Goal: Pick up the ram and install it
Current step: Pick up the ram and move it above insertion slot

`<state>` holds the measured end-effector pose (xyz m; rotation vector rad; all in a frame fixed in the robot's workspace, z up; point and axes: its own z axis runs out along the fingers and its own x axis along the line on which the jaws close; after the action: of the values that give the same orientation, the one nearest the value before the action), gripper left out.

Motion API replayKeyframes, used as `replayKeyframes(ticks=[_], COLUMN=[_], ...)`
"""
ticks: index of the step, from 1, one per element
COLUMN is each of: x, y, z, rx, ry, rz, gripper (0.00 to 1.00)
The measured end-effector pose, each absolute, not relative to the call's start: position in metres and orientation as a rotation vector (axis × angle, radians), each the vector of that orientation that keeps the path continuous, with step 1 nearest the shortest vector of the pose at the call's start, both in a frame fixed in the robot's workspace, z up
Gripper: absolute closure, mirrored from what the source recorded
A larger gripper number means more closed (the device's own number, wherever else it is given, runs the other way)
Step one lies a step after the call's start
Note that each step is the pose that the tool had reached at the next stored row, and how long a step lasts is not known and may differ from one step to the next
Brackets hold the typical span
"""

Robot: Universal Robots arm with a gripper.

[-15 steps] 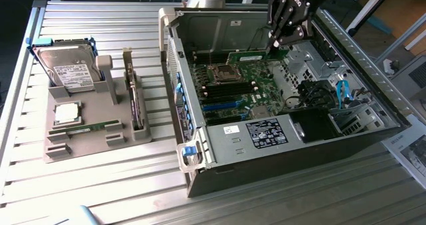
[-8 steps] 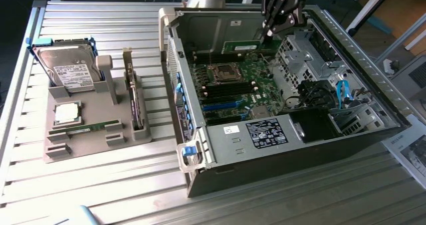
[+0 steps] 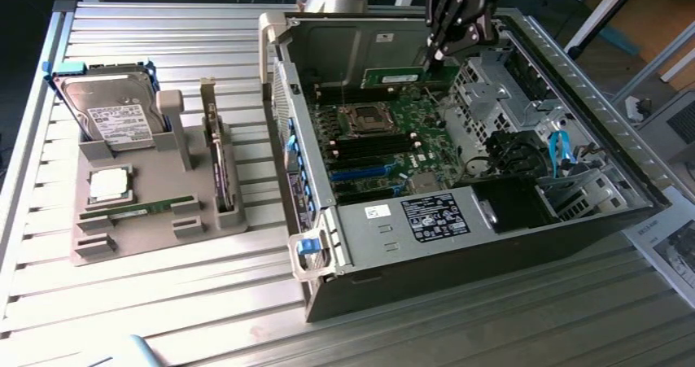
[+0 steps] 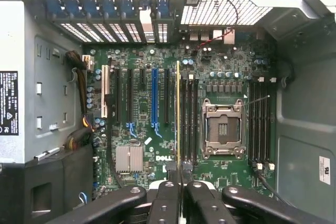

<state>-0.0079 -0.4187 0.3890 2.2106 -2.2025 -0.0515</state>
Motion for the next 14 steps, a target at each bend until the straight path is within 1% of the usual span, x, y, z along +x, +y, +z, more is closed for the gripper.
replayKeyframes(ticks=[7, 14], x=[-0.008, -0.008], y=[-0.419, -0.417], z=[0.374, 0.372], rx=[2.211, 2.211], ry=[-2.202, -2.203], rz=[-0.052, -0.052], gripper=[0.88, 0.88])
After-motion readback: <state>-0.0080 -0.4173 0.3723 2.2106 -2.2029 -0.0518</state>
